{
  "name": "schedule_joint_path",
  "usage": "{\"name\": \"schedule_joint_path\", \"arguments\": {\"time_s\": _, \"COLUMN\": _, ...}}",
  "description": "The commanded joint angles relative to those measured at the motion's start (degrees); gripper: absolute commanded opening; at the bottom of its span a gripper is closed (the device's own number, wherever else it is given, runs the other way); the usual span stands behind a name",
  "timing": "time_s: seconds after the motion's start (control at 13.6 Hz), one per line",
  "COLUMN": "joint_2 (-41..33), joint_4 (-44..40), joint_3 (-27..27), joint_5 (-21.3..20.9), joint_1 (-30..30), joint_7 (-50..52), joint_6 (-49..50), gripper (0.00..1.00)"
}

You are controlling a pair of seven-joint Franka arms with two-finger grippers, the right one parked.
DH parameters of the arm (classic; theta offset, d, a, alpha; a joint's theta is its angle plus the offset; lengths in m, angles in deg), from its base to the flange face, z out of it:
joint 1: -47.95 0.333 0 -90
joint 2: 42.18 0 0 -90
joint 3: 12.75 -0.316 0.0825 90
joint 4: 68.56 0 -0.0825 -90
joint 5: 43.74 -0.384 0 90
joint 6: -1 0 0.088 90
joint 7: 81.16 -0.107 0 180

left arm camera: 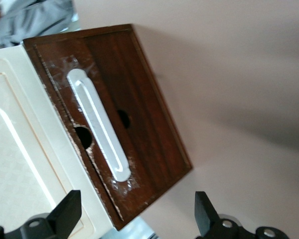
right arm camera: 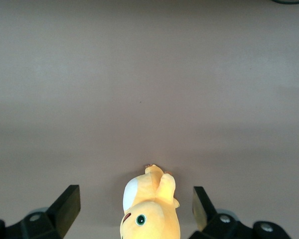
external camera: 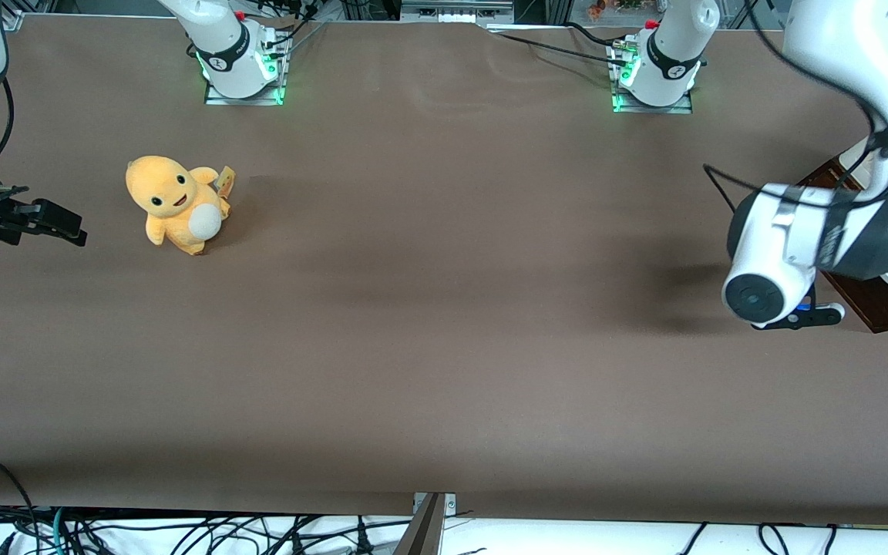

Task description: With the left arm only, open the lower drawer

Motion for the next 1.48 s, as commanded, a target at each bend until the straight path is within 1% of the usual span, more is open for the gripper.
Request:
{"name": "schedule_joint_path", "arguments": {"time_s": 0.0, "joint_2": 4.95, "joint_4": -1.32, "joint_3": -0.97, "joint_5": -6.34, "joint_1": 0.51, "joint_7": 3.99, "joint_6": 2.14, "gripper": 1.00}}
{"name": "schedule_joint_path", "arguments": {"time_s": 0.15, "joint_2": 8.12, "joint_4": -1.23, "joint_3": -1.85, "joint_5": -12.49, "joint_1": 1.57, "joint_7": 4.26, "joint_6": 2.40, "gripper": 1.00}}
{"name": "schedule_joint_path", "arguments": {"time_s": 0.3, "joint_2": 9.88, "joint_4": -1.32, "joint_3": -1.76, "joint_5": -18.38, "joint_1": 4.55, "joint_7": 4.17, "joint_6": 2.23, "gripper": 1.00}}
{"name": "schedule_joint_path", "arguments": {"time_s": 0.59, "joint_2": 13.57, "joint_4": -1.32, "joint_3": -1.76, "joint_5": -24.63, "joint_1": 7.46, "joint_7": 4.35, "joint_6": 1.70, "gripper": 1.00}}
{"name": "schedule_joint_path", "arguments": {"time_s": 0.66, "joint_2": 13.84, "joint_4": -1.40, "joint_3": -1.76, "joint_5": -25.61, "joint_1": 8.25, "joint_7": 4.35, "joint_6": 1.70, "gripper": 1.00}}
{"name": "schedule_joint_path", "arguments": {"time_s": 0.81, "joint_2": 14.11, "joint_4": -1.40, "joint_3": -1.76, "joint_5": -25.71, "joint_1": 8.96, "joint_7": 4.26, "joint_6": 0.57, "gripper": 1.00}}
{"name": "schedule_joint_path", "arguments": {"time_s": 0.96, "joint_2": 14.72, "joint_4": -1.40, "joint_3": -1.76, "joint_5": -25.79, "joint_1": 8.96, "joint_7": 4.35, "joint_6": 0.29, "gripper": 0.95}}
{"name": "schedule_joint_path", "arguments": {"time_s": 1.11, "joint_2": 14.72, "joint_4": -1.40, "joint_3": -1.76, "joint_5": -25.88, "joint_1": 8.96, "joint_7": 5.57, "joint_6": 0.21, "gripper": 0.80}}
{"name": "schedule_joint_path", "arguments": {"time_s": 1.18, "joint_2": 14.81, "joint_4": -1.40, "joint_3": -1.76, "joint_5": -25.88, "joint_1": 8.96, "joint_7": 5.93, "joint_6": 0.29, "gripper": 0.70}}
{"name": "schedule_joint_path", "arguments": {"time_s": 1.25, "joint_2": 15.07, "joint_4": -1.40, "joint_3": -1.76, "joint_5": -25.88, "joint_1": 8.96, "joint_7": 6.10, "joint_6": 0.29, "gripper": 0.51}}
{"name": "schedule_joint_path", "arguments": {"time_s": 1.33, "joint_2": 15.25, "joint_4": -1.40, "joint_3": -1.76, "joint_5": -25.88, "joint_1": 8.87, "joint_7": 6.10, "joint_6": 0.29, "gripper": 0.44}}
{"name": "schedule_joint_path", "arguments": {"time_s": 1.4, "joint_2": 15.42, "joint_4": -1.40, "joint_3": -1.76, "joint_5": -25.88, "joint_1": 8.87, "joint_7": 6.02, "joint_6": 0.21, "gripper": 0.34}}
